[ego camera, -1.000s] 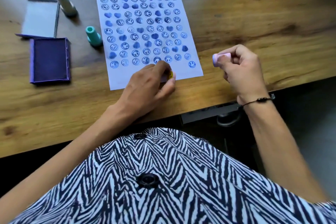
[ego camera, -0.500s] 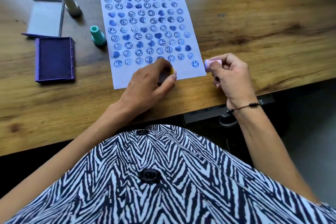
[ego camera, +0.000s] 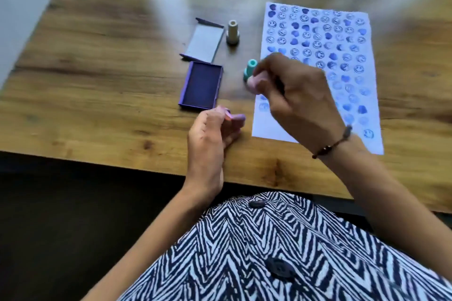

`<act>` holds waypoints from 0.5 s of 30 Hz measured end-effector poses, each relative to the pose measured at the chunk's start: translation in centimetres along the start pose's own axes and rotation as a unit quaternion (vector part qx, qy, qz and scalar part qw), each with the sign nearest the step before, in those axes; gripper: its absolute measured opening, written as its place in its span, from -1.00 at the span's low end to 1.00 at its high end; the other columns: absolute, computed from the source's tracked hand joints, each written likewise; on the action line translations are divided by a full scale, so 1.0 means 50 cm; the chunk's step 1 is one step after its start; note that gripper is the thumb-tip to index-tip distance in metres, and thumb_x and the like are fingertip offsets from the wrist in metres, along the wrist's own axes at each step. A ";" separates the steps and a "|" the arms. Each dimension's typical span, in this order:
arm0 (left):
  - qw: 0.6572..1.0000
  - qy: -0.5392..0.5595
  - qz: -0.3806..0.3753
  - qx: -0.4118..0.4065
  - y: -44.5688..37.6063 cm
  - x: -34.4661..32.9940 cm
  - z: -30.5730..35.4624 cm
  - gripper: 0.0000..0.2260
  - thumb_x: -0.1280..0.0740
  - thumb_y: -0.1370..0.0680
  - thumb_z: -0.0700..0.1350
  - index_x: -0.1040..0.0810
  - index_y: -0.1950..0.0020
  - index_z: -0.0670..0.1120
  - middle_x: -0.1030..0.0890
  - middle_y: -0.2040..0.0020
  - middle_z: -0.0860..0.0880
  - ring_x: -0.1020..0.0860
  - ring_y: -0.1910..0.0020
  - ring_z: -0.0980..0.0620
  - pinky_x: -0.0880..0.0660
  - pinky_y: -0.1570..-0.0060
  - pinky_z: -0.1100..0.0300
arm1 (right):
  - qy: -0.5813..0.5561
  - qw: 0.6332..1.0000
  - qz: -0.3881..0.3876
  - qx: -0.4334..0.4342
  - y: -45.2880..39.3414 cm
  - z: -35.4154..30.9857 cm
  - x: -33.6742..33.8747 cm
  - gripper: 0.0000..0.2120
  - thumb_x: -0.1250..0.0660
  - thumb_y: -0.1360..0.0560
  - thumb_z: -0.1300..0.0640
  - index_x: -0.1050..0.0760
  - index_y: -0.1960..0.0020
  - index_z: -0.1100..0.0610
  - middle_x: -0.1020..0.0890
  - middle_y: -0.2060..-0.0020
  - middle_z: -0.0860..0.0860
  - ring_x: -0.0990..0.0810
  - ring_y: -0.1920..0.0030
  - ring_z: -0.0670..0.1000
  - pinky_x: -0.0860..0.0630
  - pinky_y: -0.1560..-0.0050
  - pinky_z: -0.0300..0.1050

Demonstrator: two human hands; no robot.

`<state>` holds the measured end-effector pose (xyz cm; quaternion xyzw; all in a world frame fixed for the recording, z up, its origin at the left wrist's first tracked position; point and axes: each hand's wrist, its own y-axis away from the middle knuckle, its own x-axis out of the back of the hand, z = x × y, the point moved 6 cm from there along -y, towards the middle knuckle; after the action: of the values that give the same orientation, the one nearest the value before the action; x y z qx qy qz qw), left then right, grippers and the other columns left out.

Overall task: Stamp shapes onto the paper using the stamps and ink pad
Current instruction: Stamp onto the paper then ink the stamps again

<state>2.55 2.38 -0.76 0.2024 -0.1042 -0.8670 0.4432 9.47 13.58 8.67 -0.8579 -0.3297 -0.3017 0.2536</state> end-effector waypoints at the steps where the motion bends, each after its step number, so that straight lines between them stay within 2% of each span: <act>1: 0.999 0.038 0.031 0.015 0.002 0.023 0.002 -0.79 -0.16 -0.56 -0.14 -0.48 0.25 -0.06 -0.67 0.27 -0.10 -0.63 0.16 -0.02 -0.56 0.10 0.20 | 0.025 0.998 -0.029 0.048 -0.036 -0.033 -0.045 -0.89 -0.21 -0.46 0.21 -0.49 0.08 0.20 -0.67 0.18 0.13 -0.59 0.18 0.19 -0.49 0.19 0.02; 3: 0.992 0.098 0.075 0.026 0.009 0.055 0.005 -0.79 -0.15 -0.56 -0.13 -0.46 0.25 -0.08 -0.65 0.24 -0.15 -0.62 0.16 -0.05 -0.57 0.12 0.20 | 0.096 0.985 -0.083 0.112 -0.087 -0.067 -0.133 -0.88 -0.18 -0.46 0.26 -0.45 0.04 0.23 -0.63 0.12 0.20 -0.55 0.13 0.26 -0.42 0.23 0.03; 5: 0.985 0.139 0.100 0.032 0.011 0.073 0.009 -0.79 -0.14 -0.55 -0.14 -0.45 0.26 -0.09 -0.63 0.25 -0.15 -0.62 0.16 -0.05 -0.56 0.06 0.15 | 0.188 0.961 -0.148 0.138 -0.093 -0.052 -0.210 -0.84 -0.16 -0.44 0.30 -0.40 -0.01 0.23 -0.59 0.07 0.22 -0.53 0.08 0.26 -0.24 0.27 -0.02; 7: 0.981 0.155 0.113 0.037 0.012 0.083 0.012 -0.79 -0.13 -0.55 -0.14 -0.44 0.27 -0.08 -0.62 0.25 -0.16 -0.61 0.16 -0.06 -0.54 0.00 0.13 | 0.223 0.942 -0.194 0.156 -0.080 -0.034 -0.246 -0.82 -0.18 -0.42 0.31 -0.37 -0.02 0.22 -0.57 0.08 0.23 -0.52 0.08 0.25 -0.16 0.27 -0.06; 10: 0.981 0.155 0.112 0.037 0.013 0.080 0.011 -0.78 -0.12 -0.56 -0.15 -0.42 0.27 -0.07 -0.60 0.20 -0.19 -0.59 0.15 -0.07 -0.51 -0.02 0.11 | 0.212 0.940 -0.207 0.170 -0.100 -0.032 -0.236 -0.90 -0.23 -0.39 0.29 -0.38 0.09 0.20 -0.57 0.15 0.26 -0.52 0.16 0.30 -0.20 0.32 -0.02; 12: 0.980 0.163 0.114 0.029 0.006 0.080 0.010 -0.79 -0.12 -0.56 -0.16 -0.42 0.27 -0.07 -0.60 0.20 -0.19 -0.59 0.17 -0.05 -0.51 0.01 0.13 | 0.195 0.948 -0.180 0.176 -0.125 -0.030 -0.220 -0.94 -0.24 -0.37 0.28 -0.39 0.17 0.19 -0.59 0.21 0.27 -0.53 0.22 0.32 -0.22 0.37 0.00; 13: 0.979 0.168 0.116 0.024 0.001 0.081 0.010 -0.79 -0.13 -0.56 -0.15 -0.43 0.27 -0.07 -0.60 0.20 -0.18 -0.59 0.17 -0.04 -0.52 0.03 0.15 | 0.185 0.952 -0.158 0.186 -0.128 -0.031 -0.213 -0.95 -0.23 -0.36 0.29 -0.40 0.18 0.20 -0.60 0.23 0.28 -0.54 0.24 0.33 -0.23 0.38 0.01; 15: 0.978 0.170 0.120 0.016 -0.005 0.083 0.009 -0.78 -0.13 -0.57 -0.15 -0.42 0.27 -0.07 -0.61 0.19 -0.19 -0.59 0.14 -0.07 -0.53 0.02 0.15 | 0.203 0.946 -0.174 0.183 -0.105 -0.025 -0.222 -0.90 -0.22 -0.37 0.28 -0.41 0.11 0.21 -0.59 0.20 0.30 -0.54 0.23 0.33 -0.25 0.36 0.04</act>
<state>-0.01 -0.82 -1.54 0.3400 -0.0642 -0.7589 0.5517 -1.43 11.64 3.16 -0.6466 -0.4652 -0.4432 0.4112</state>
